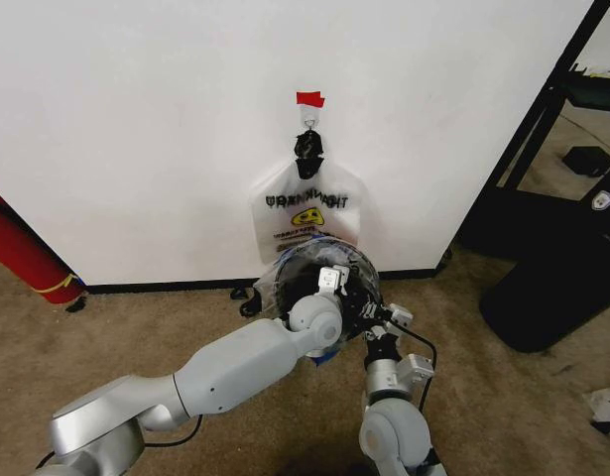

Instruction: Pick up the garbage bag from the wall and place it over the trash bin.

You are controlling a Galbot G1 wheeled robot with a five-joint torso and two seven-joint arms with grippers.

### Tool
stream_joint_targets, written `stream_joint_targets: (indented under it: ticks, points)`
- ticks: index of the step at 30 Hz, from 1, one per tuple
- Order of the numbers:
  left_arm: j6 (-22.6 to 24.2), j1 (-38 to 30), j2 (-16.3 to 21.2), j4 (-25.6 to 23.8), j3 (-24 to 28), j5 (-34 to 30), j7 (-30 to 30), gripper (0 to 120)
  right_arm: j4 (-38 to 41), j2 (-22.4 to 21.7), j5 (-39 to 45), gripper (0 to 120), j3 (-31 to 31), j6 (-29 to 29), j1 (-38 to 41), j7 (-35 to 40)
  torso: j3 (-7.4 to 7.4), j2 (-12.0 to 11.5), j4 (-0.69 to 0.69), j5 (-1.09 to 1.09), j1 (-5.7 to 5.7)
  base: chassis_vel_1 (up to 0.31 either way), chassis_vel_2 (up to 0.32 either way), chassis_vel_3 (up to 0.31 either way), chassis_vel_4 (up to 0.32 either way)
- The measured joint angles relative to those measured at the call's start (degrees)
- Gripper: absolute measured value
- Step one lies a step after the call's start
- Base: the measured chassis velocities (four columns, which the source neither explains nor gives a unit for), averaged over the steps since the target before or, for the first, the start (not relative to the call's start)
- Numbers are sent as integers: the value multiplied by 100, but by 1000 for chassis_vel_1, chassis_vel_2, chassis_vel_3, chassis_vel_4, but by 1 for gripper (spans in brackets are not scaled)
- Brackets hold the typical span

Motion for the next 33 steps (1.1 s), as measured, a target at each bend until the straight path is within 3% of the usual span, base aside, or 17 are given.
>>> stream_joint_targets:
  ticks: [6,15,26,33]
  points:
    - [130,51,111,-96,-28,-19,-20,0,-79,-15,16,1,-62,-1,3,-63,0,0,0,0,0,0,0,0,0]
    - [271,76,401,-632,-48,-323,-110,0,-258,-35,103,1,80,-28,138,138,0,0,1,0,0,0,0,0,0]
    - [716,79,275,-552,14,-682,-136,0,-193,-33,-253,1,-9,47,57,35,0,0,0,0,0,0,0,0,0]
    - [705,155,311,-620,-67,-688,-143,0,-203,-32,-94,1,43,54,75,76,0,0,0,0,0,0,0,0,0]
